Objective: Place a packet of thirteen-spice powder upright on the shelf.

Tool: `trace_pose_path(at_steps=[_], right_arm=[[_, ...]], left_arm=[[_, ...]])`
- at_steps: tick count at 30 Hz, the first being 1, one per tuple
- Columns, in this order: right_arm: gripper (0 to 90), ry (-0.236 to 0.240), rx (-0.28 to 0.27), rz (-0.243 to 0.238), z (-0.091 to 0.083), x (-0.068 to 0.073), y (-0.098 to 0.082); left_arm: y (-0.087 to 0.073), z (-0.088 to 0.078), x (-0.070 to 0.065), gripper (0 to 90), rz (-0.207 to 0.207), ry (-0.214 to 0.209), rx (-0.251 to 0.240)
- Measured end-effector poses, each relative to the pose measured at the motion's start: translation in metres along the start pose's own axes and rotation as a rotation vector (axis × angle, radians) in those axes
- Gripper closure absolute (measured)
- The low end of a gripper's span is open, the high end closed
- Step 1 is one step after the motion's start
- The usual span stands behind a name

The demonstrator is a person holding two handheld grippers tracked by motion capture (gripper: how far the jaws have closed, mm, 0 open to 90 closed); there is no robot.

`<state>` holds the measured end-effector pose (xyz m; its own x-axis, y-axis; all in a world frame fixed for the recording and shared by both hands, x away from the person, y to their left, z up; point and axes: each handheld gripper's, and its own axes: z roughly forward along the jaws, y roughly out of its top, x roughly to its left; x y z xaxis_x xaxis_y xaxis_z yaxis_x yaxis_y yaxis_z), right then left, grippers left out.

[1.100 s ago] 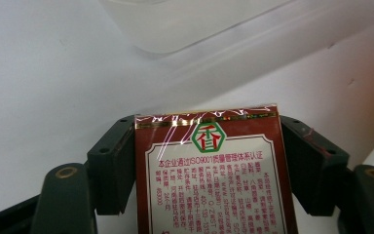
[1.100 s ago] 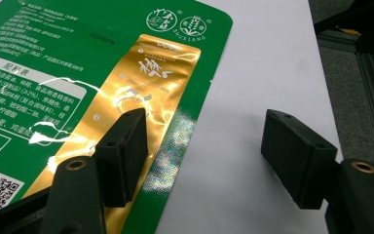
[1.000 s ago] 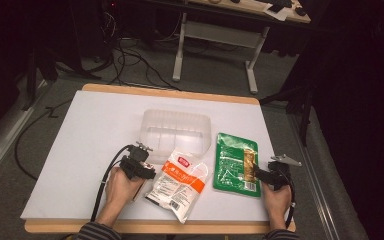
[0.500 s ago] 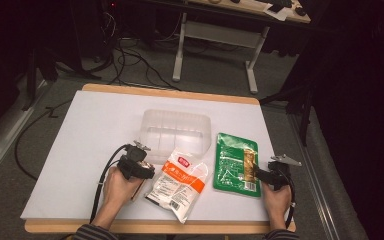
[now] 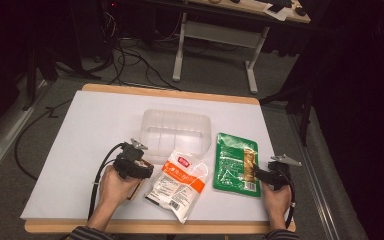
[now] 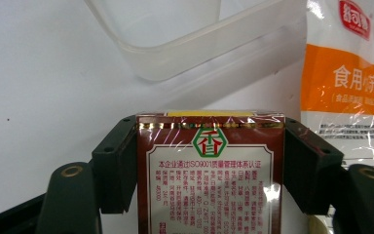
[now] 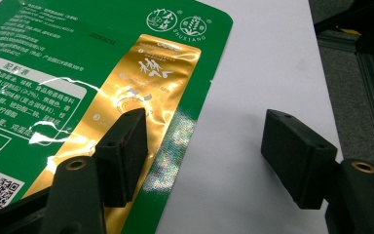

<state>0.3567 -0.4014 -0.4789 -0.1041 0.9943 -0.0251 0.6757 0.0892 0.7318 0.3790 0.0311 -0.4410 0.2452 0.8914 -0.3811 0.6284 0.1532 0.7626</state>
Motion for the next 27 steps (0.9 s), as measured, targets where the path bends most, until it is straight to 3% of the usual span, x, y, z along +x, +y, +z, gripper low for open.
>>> trace_pose_path(at_steps=[16,27], right_arm=[[34.5,0.001,0.0,0.0,0.0,0.0,0.0],[34.5,0.001,-0.001,-0.003,0.0,0.0,0.0]], left_arm=[[0.007,-0.012,0.0,32.3,-0.002,-0.03,-0.018],[0.017,-0.022,-0.002,32.3,-0.014,-0.079,-0.038]])
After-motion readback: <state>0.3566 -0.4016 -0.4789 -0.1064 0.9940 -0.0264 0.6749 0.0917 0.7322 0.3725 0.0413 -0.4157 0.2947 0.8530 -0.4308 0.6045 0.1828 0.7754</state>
